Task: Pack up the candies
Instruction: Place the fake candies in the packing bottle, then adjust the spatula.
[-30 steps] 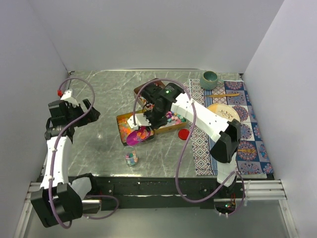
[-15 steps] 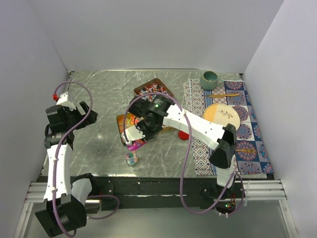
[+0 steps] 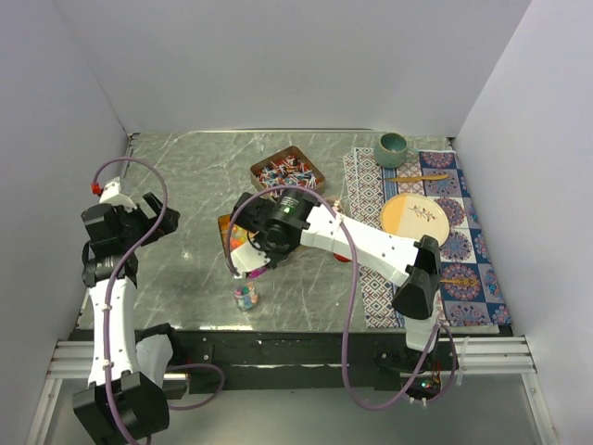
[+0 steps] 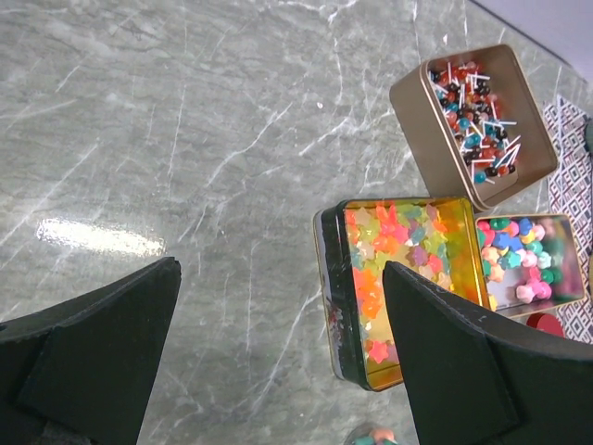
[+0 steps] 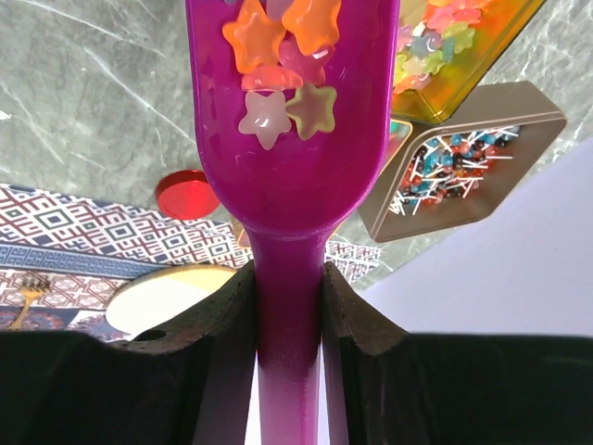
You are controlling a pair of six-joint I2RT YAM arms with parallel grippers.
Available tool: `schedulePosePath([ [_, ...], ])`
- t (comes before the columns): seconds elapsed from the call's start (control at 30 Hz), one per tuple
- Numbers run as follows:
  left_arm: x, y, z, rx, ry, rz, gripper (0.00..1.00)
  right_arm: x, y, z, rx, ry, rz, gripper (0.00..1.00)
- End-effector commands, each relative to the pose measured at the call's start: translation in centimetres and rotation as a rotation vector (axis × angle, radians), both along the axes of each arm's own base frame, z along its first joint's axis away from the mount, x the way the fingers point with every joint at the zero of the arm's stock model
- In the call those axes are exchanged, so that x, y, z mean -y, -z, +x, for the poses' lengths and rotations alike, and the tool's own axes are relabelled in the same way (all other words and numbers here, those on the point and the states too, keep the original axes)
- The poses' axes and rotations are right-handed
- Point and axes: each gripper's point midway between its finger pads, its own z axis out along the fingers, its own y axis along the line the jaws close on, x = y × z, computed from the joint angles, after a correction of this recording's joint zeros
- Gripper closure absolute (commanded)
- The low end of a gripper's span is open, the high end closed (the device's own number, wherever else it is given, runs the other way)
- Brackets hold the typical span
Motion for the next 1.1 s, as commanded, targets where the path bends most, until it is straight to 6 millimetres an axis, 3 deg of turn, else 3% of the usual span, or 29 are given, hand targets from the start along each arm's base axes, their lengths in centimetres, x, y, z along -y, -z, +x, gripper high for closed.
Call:
schedulePosePath([
  [0.0, 0.0, -1.8, 0.4, 0.080, 0.004, -0.009, 0.03, 2.9, -2.0, -0.5, 0.064, 0.003, -0.088, 1.00],
  [0.77, 0.8, -2.8, -0.7, 0.112, 0.030, -0.031, 0.03, 2.1, -3.7, -1.2, 0.176, -0.032, -0.108, 1.00],
  [0.87, 1.5, -3.4, -0.7, 0.129, 0.065, -0.046, 0.03, 2.2, -4.0, -1.2, 0.188, -0.023, -0.102, 1.00],
  [1.03, 5.0, -5.5, -0.9, 0.186, 0.243, -0.112, 0.02, 1.4, -6.6, 0.3, 0.189, 0.050, 0.029, 1.00],
  [1.07, 5.6, -5.8, -0.9, 0.196, 0.274, -0.124, 0.04, 0.9, -6.4, 0.7, 0.171, 0.072, 0.049, 1.00],
])
